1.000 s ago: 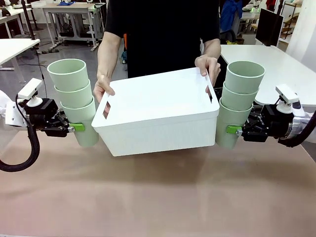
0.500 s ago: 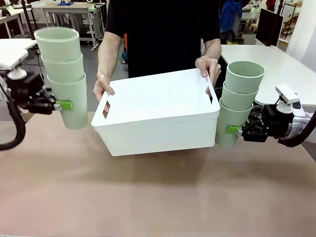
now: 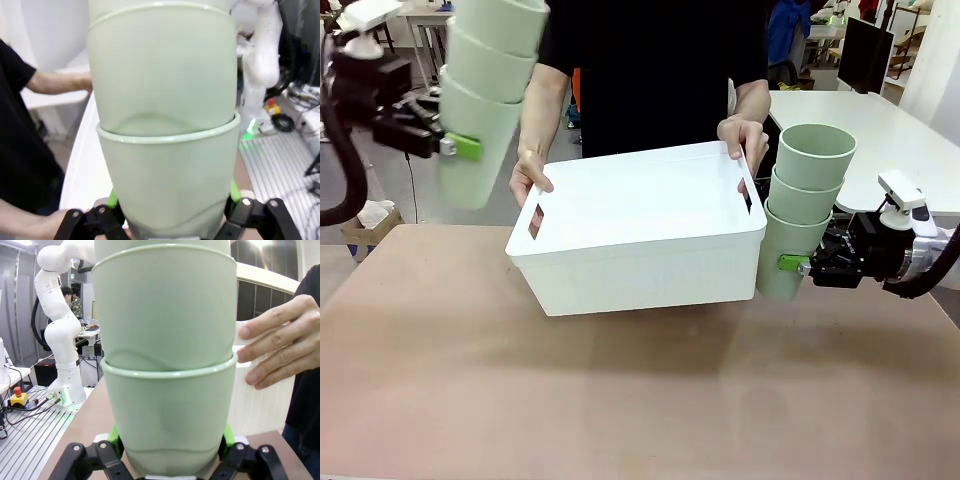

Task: Stack the cups and store them in the basket.
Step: Place the stack of Reusable plastic cups into the Pantry Basket.

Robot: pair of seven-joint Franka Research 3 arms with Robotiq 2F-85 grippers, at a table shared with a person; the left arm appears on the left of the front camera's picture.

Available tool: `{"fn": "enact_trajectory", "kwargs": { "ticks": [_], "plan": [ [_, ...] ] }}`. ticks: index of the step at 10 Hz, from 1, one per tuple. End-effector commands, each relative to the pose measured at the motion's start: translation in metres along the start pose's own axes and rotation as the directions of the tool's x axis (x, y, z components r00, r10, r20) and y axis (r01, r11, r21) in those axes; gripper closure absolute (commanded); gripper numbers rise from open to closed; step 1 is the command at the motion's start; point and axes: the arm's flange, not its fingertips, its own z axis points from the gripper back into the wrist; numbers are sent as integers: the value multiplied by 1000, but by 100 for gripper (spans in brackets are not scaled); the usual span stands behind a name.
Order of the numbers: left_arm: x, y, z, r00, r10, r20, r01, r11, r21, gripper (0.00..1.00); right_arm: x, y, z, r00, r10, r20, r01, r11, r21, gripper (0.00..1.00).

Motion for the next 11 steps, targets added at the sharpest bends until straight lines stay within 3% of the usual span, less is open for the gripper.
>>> {"fn": "enact_trajectory", "kwargs": {
  "ticks": [1,6,11],
  "plan": [
    [27,8,-30,986,45,-163,-43,999,15,13,4,0,-1,1000,13,0,-13,1000,2,13],
    [60,32,-119,872,97,-480,-59,994,95,13,4,0,-1,1000,13,0,-13,1000,2,13],
    [53,51,-182,783,127,-609,-69,991,117,13,4,0,-1,1000,13,0,-13,1000,2,13]
  ]
}}
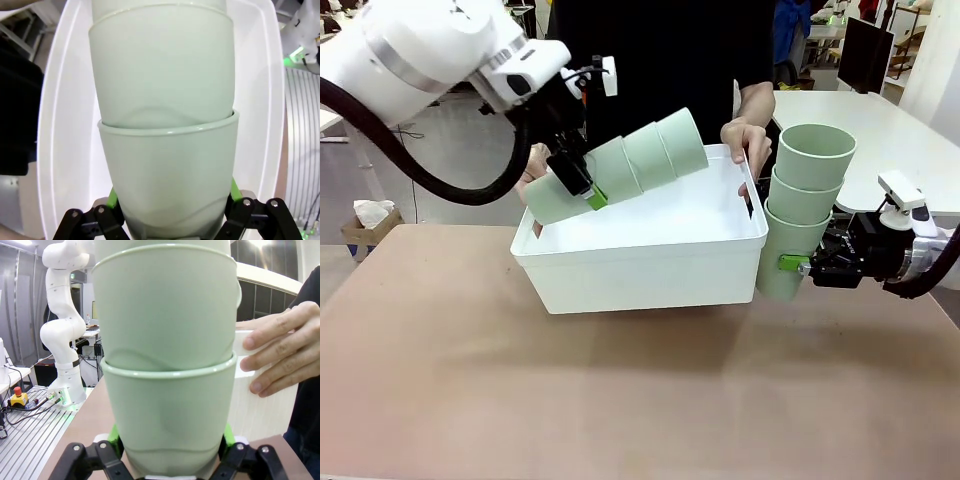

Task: Stack the cups and store them in the basket.
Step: Place the stack of Reusable plastic cups into the Pantry Basket.

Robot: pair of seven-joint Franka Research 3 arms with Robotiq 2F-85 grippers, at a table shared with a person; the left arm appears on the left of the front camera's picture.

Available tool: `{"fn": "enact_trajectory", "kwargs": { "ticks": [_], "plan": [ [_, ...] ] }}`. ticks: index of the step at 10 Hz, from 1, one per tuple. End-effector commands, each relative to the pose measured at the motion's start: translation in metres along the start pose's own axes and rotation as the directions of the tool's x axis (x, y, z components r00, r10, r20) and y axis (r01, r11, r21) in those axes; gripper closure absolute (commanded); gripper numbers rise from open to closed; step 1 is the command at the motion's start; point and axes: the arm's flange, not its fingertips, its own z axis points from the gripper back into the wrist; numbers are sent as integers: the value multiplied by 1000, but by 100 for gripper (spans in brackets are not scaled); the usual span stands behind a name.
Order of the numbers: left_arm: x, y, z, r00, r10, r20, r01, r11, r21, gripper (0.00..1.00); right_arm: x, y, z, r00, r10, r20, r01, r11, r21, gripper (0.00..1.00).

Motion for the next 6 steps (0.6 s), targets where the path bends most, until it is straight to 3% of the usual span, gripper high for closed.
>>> {"fn": "enact_trajectory", "kwargs": {
  "ticks": [1,6],
  "plan": [
    [12,7,-9,999,19,-45,-18,1000,11,13,4,0,-1,1000,13,0,-13,1000,2,13],
    [0,11,-71,993,13,-115,-18,999,-43,13,4,0,-1,1000,13,0,-13,1000,2,13]
  ]
}}
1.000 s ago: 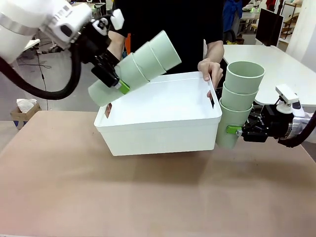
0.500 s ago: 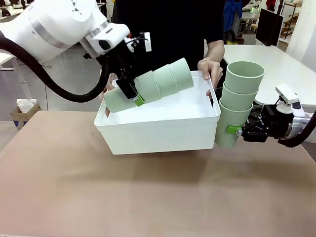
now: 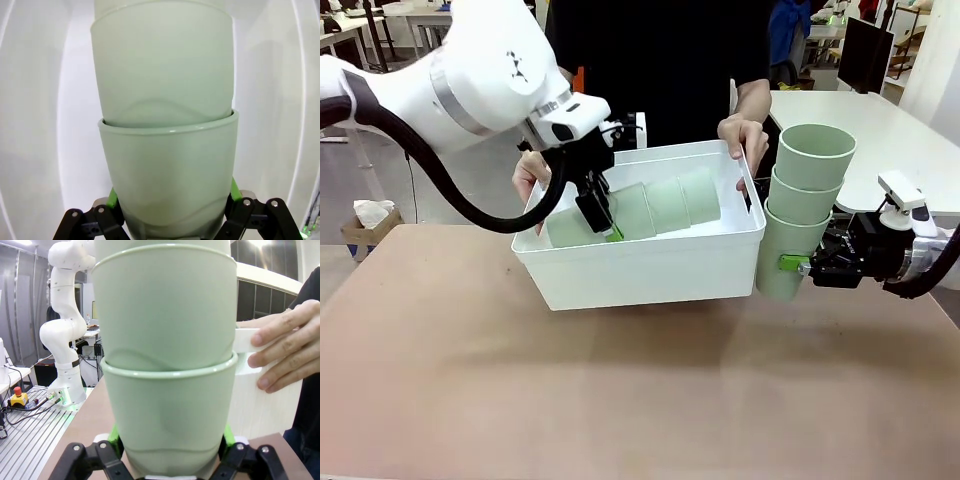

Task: Stack the cups and store them in the basket.
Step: Place the stack of Reusable plastic cups into the Pantry Basket.

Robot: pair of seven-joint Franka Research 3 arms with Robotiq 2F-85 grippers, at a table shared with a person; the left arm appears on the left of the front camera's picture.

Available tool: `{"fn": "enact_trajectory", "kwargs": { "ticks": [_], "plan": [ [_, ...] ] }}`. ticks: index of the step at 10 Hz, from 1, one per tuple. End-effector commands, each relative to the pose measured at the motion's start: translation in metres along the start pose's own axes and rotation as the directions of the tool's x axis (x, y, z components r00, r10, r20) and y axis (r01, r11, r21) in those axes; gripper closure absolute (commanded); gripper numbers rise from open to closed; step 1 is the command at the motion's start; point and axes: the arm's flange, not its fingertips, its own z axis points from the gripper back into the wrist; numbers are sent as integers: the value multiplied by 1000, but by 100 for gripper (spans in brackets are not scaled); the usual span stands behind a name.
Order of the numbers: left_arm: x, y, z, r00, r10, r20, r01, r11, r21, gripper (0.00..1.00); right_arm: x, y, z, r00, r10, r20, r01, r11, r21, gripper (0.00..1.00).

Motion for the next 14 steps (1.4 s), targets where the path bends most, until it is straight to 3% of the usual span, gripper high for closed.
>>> {"fn": "enact_trajectory", "kwargs": {
  "ticks": [1,7,8,10,12,14],
  "plan": [
    [1,2,-11,999,27,-37,-26,1000,14,13,4,0,-1,1000,13,0,-13,1000,2,13],
    [-4,2,-36,995,48,-83,-48,999,-6,13,4,0,-1,1000,13,0,-13,1000,2,13],
    [-4,2,-37,995,50,-86,-51,999,-12,0,4,0,-1,1000,13,0,-13,1000,2,13],
    [-2,0,-36,996,47,-81,-48,999,-15,0,4,0,-1,1000,13,0,-13,1000,2,13],
    [1,-4,-29,996,34,-79,-36,999,-16,0,4,0,-1,1000,13,0,-13,1000,2,13],
    [3,-12,-3,1000,14,-21,-15,1000,-19,0,4,0,-1,1000,13,0,-13,1000,2,13]
  ]
}}
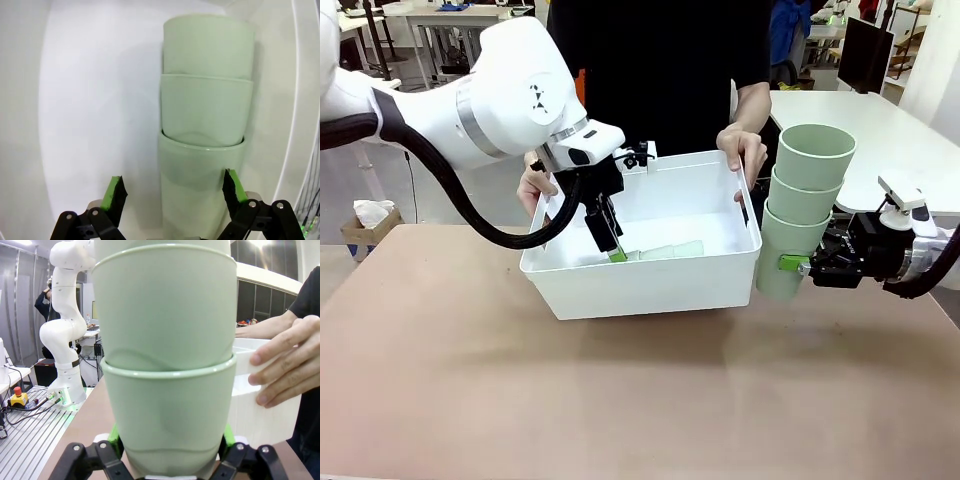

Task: Stack the cups and store them in the basket.
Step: Place the stack of Reusable plastic cups into the Pantry Basket.

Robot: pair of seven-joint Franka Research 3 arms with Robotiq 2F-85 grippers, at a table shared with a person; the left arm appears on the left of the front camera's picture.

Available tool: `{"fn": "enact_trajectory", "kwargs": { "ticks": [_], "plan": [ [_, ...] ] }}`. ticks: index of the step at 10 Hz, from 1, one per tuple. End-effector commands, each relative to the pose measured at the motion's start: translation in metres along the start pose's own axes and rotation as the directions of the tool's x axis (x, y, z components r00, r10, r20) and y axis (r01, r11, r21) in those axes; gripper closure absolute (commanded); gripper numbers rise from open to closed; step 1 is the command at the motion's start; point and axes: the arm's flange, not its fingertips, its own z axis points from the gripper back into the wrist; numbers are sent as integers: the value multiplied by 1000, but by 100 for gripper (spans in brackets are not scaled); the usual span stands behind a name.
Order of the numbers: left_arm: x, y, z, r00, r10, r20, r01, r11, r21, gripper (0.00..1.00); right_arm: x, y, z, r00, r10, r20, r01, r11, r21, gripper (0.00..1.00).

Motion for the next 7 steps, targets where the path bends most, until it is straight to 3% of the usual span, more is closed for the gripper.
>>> {"fn": "enact_trajectory", "kwargs": {
  "ticks": [1,4,7],
  "plan": [
    [-4,-12,33,998,-14,69,16,999,-33,0,4,0,-1,1000,13,0,-13,1000,2,13],
    [-24,-28,92,966,-49,254,79,991,-109,0,4,0,-1,1000,13,0,-13,1000,2,13],
    [-84,-35,163,862,-74,501,169,974,-148,0,4,0,-1,1000,13,0,-13,1000,2,13]
  ]
}}
